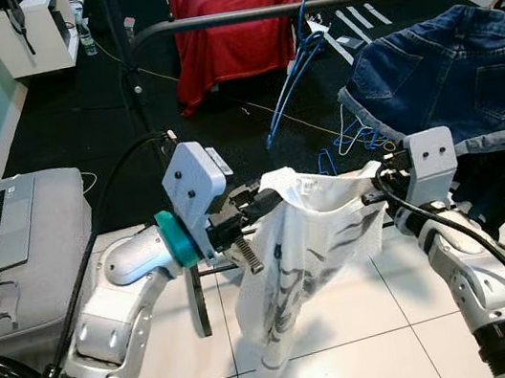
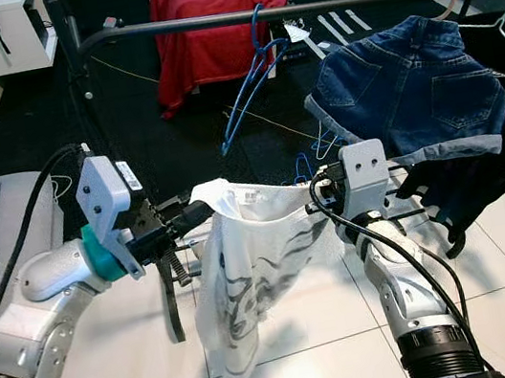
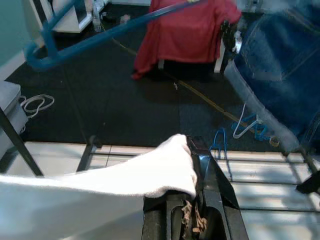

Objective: Hang hanger

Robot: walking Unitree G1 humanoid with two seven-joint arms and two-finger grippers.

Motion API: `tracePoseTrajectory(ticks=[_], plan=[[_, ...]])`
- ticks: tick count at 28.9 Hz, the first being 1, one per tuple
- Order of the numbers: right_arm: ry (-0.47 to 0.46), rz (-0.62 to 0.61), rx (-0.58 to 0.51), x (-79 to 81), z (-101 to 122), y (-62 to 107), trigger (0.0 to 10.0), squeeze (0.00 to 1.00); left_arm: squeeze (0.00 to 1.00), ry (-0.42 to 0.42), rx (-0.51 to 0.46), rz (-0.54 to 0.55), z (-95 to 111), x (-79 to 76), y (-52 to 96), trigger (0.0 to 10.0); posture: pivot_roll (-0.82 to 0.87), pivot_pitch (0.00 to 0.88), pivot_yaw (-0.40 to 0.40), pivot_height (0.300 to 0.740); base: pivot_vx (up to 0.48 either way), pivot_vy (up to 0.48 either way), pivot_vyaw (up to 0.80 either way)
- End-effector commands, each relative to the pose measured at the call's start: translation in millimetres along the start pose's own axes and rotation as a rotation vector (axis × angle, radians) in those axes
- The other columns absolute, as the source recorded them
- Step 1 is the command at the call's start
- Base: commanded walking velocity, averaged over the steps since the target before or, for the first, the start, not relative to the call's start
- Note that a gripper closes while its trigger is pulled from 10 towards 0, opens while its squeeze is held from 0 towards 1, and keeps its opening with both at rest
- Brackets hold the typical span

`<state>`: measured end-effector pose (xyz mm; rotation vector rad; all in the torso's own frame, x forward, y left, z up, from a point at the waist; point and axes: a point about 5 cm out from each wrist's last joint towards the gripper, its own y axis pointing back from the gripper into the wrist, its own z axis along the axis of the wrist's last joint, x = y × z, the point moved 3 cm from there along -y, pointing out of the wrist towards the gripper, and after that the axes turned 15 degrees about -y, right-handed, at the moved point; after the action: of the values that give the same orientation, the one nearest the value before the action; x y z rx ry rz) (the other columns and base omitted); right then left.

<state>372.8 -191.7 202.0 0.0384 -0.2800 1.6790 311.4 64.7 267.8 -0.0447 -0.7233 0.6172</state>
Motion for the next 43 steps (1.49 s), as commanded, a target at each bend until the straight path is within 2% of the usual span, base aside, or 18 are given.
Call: tracePoseTrajectory(ticks=[1, 2, 6, 7, 11, 12, 13, 14, 16, 18, 19, 20, 22, 25, 26, 30, 33, 43], plan=[[0.02, -0.016, -0.014, -2.6, 1.2, 3.7, 1.3, 0.0, 0.0, -0.011, 0.04, 0.027, -10.0, -3.8, 2.5, 10.0, -0.16, 0.148, 0.044, 0.74, 0.0, 0.0, 0.0], [0.032, -0.012, -0.029, -1.9, 3.9, 4.7, 10.0, 0.0, 0.0, -0.004, 0.072, 0.051, -17.2, -5.8, 3.4, 10.0, -0.16, 0.148, 0.044, 0.74, 0.0, 0.0, 0.0], [0.047, 0.0, -0.049, -0.4, 7.5, 6.3, 10.0, 0.0, 0.0, 0.011, 0.105, 0.074, -24.5, -8.8, 5.6, 10.0, -0.17, 0.152, 0.046, 0.74, 0.0, 0.0, 0.0], [0.036, -0.008, -0.101, 1.1, 18.4, 8.8, 10.0, 0.0, 0.0, 0.029, 0.167, 0.12, -37.4, -13.1, 11.9, 10.0, -0.17, 0.158, 0.047, 0.74, 0.0, 0.0, 0.0], [0.02, -0.02, -0.178, 2.6, 34.4, 13.7, 10.0, 0.0, 0.0, 0.061, 0.258, 0.194, -55.2, -20.5, 23.5, 10.0, -0.17, 0.159, 0.044, 0.74, 0.0, 0.0, 0.0], [0.009, -0.023, -0.199, 3.0, 38.9, 17.3, 10.0, 0.0, 0.0, 0.043, 0.305, 0.225, -62.2, -25.0, 31.3, 10.0, -0.17, 0.159, 0.04, 0.74, 0.0, 0.0, 0.0], [-0.006, -0.022, -0.2, 2.9, 38.6, 20.8, 10.0, 0.0, 0.0, -0.02, 0.329, 0.225, -64.6, -29.8, 36.9, 10.0, -0.16, 0.158, 0.037, 0.74, 0.0, 0.0, 0.0], [-0.006, -0.022, -0.2, 2.9, 38.6, 20.8, 10.0, 0.0, 0.0, -0.02, 0.329, 0.225, -64.6, -29.8, 36.9, 10.0, -0.16, 0.158, 0.037, 0.74, 0.0, 0.0, 0.0], [-0.026, -0.027, -0.194, 2.0, 36.5, 26.2, 10.0, 0.0, 0.0, -0.126, 0.351, 0.199, -67.1, -38.5, 42.4, 10.0, -0.17, 0.158, 0.037, 0.74, 0.0, 0.0, 0.0], [-0.038, -0.029, -0.188, 1.8, 34.1, 28.6, 10.0, 0.0, 0.0, -0.115, 0.349, 0.213, -67.0, -39.2, 41.9, 10.0, -0.17, 0.158, 0.038, 0.74, 0.0, 0.0, 0.0], [-0.05, -0.034, -0.179, 2.7, 29.8, 30.8, 10.0, 0.0, 0.0, -0.061, 0.346, 0.256, -66.9, -37.0, 38.1, 10.0, -0.17, 0.156, 0.042, 0.74, 0.0, 0.0, 0.0], [-0.05, -0.034, -0.179, 2.7, 29.8, 30.8, 10.0, 0.0, 0.0, -0.061, 0.346, 0.256, -66.9, -37.0, 38.1, 10.0, -0.17, 0.156, 0.042, 0.74, 0.0, 0.0, 0.0], [-0.065, -0.046, -0.18, 4.9, 24.8, 34.1, 10.0, 0.0, 0.0, 0.041, 0.335, 0.345, -66.2, -31.8, 30.6, 10.0, -0.18, 0.155, 0.043, 0.74, 0.0, 0.0, 0.0], [-0.069, -0.048, -0.18, 6.2, 22.9, 35.2, 10.0, 0.0, 0.0, 0.087, 0.333, 0.373, -66.6, -31.0, 27.8, 10.0, -0.18, 0.152, 0.046, 0.74, 0.0, 0.0, 0.0], [-0.077, -0.053, -0.178, 7.8, 19.7, 37.4, 10.0, 0.0, 0.0, 0.136, 0.333, 0.402, -67.1, -30.9, 24.9, 10.0, -0.19, 0.152, 0.046, 0.74, 0.0, 0.0, 0.0], [-0.077, -0.053, -0.178, 7.8, 19.7, 37.4, 10.0, 0.0, 0.0, 0.136, 0.333, 0.402, -67.1, -30.9, 24.9, 10.0, -0.19, 0.152, 0.046, 0.74, 0.0, 0.0, 0.0], [-0.099, -0.063, -0.18, 10.7, 13.9, 42.6, 10.0, 0.0, 0.0, 0.176, 0.316, 0.423, -65.5, -32.3, 18.1, 10.0, -0.19, 0.151, 0.045, 0.74, 0.0, 0.0, 0.0], [-0.08, -0.124, -0.223, 3.4, 18.1, 48.8, 10.0, 0.0, 0.0, 0.114, 0.28, 0.44, -60.4, -31.2, 10.1, 10.0, -0.19, 0.146, 0.049, 0.74, 0.048, 0.0, -0.45]])
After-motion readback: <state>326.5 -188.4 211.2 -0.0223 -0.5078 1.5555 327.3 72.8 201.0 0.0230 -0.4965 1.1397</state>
